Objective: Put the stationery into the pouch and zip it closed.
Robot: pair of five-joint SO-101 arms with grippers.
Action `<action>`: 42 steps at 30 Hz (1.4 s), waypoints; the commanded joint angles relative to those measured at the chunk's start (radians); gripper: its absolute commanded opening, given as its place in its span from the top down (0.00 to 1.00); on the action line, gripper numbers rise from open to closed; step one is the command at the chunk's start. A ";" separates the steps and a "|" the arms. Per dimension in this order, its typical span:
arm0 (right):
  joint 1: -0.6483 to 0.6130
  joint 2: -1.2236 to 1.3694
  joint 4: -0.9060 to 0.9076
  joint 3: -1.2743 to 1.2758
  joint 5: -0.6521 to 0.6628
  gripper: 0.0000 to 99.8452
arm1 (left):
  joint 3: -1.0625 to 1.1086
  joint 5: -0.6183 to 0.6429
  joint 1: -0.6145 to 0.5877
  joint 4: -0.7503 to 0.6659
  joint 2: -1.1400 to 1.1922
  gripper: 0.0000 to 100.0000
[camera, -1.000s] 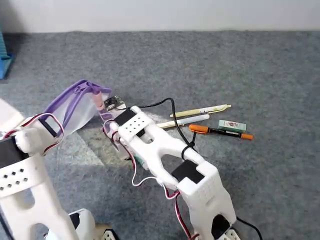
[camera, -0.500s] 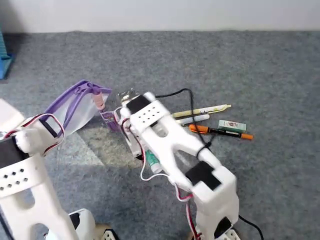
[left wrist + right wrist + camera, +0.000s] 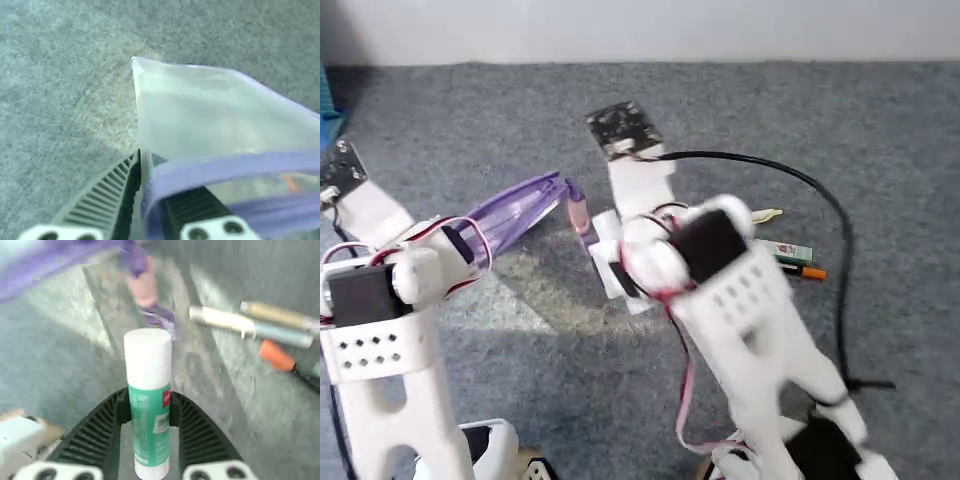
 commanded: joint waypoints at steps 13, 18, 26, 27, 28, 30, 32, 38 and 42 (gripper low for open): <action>-0.217 -0.091 -0.714 -0.032 0.075 0.99 | -0.062 0.009 0.009 -0.130 0.006 0.99; -0.229 0.024 -0.880 -0.032 0.077 0.99 | -0.058 0.011 0.008 -0.120 0.006 0.99; -0.225 0.147 -0.990 -0.011 0.078 0.99 | -0.061 0.012 0.003 -0.112 0.006 0.99; -0.225 0.147 -1.003 0.014 0.086 0.99 | -0.061 0.012 0.003 -0.112 0.006 0.99; -0.225 0.142 -1.023 0.052 0.100 0.99 | -0.061 0.012 0.003 -0.112 0.006 0.99; -0.223 0.120 -1.099 0.153 0.137 0.99 | -0.061 0.012 0.003 -0.112 0.006 0.99; -0.209 0.079 -1.218 0.279 0.178 0.99 | -0.061 0.014 0.003 -0.110 0.005 0.99; -0.205 -0.033 -1.481 0.598 0.259 0.99 | -0.061 0.014 0.002 -0.110 0.005 0.99; -0.203 -0.058 -1.501 0.640 0.258 0.99 | -0.061 0.014 0.002 -0.110 0.005 0.99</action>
